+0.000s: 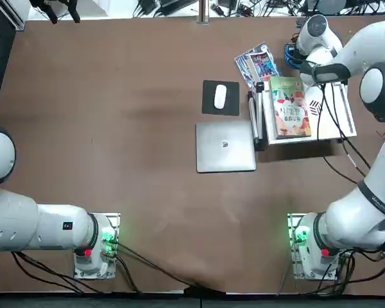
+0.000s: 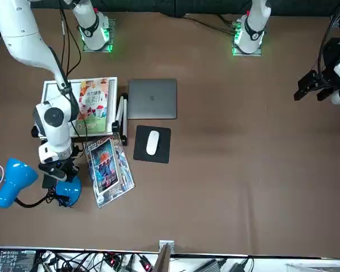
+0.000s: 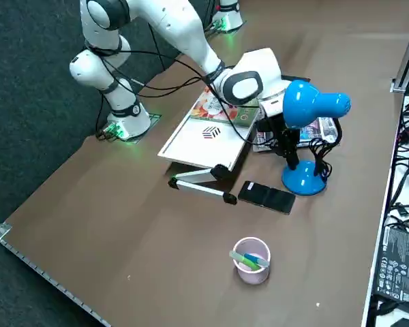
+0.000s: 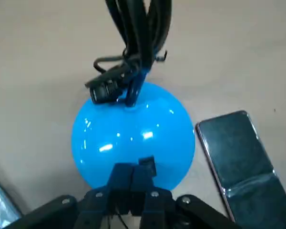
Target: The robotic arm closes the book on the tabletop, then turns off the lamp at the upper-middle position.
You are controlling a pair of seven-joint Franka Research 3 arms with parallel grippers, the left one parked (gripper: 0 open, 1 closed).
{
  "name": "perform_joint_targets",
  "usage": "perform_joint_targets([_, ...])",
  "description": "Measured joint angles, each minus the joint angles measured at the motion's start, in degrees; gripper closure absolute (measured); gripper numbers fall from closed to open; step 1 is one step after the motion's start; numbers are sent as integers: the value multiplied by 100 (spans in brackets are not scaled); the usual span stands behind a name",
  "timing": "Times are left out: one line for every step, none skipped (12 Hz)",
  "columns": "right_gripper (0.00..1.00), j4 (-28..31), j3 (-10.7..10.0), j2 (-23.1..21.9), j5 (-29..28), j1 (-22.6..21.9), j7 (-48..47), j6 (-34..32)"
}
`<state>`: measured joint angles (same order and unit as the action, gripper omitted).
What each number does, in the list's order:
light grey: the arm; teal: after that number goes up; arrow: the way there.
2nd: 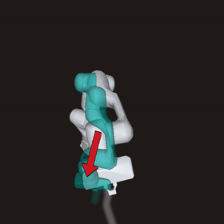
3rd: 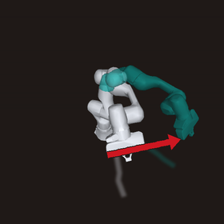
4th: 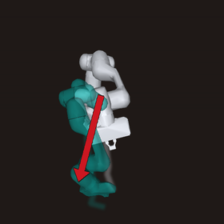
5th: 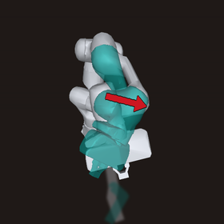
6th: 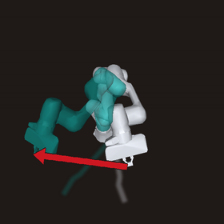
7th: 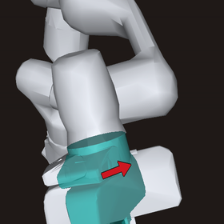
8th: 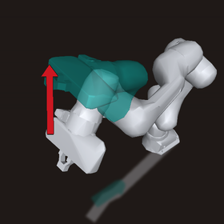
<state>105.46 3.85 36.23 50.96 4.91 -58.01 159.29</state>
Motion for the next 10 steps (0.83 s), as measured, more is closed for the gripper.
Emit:
perform_joint_targets([99,62,7,-16,0,0,-17,-2])
perform_joint_targets([99,114,22,-29,-1,-1,-27,6])
perform_joint_targets([99,143,43,-30,-1,-2,-34,6])
perform_joint_targets([99,172,62,-29,-3,-3,-37,8])
perform_joint_targets([99,195,74,-28,-3,-4,-40,7])
perform_joint_targets([99,207,75,-32,-3,-4,-42,7])
perform_joint_targets([99,209,75,-33,-3,-4,-42,7])
perform_joint_targets([99,210,75,-34,-3,-4,-43,7])
perform_joint_targets([99,210,75,-35,-3,-4,-44,6])
perform_joint_targets([99,209,77,-37,-4,-3,-44,4])
